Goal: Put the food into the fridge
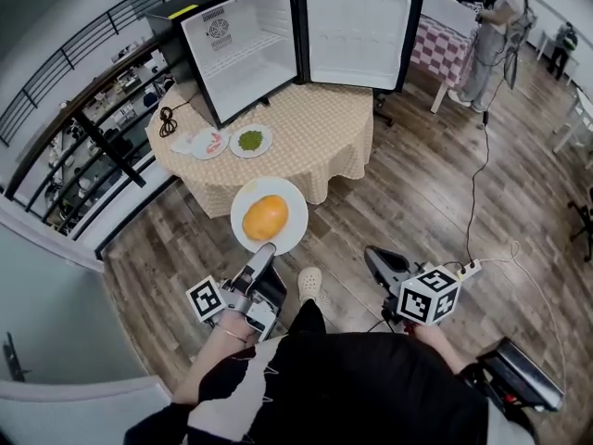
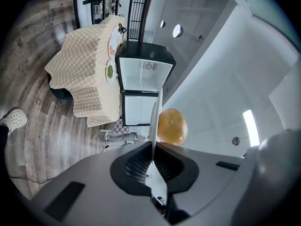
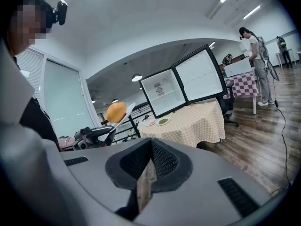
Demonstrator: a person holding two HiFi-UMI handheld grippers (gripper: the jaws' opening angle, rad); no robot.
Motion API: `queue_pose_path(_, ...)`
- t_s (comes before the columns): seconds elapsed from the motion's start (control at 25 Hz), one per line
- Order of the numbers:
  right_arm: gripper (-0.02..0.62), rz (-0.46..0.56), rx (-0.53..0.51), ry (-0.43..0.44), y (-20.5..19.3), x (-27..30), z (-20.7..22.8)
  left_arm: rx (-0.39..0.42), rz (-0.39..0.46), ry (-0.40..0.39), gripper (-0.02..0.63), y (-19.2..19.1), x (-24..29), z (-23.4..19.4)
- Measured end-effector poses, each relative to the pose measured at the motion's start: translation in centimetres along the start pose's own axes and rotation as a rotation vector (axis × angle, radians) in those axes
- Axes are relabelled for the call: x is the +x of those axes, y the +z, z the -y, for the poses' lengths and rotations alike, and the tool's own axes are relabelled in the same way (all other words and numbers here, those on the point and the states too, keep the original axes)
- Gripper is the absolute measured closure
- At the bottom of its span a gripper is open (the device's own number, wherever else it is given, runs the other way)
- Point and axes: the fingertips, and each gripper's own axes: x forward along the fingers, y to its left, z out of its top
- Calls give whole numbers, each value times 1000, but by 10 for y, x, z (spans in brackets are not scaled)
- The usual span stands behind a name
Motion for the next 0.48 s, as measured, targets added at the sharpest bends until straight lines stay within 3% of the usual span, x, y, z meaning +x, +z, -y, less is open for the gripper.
queue_pose_path(0.48, 580, -11, 15, -27, 54, 77, 54, 2, -20, 3, 586, 67, 104, -26)
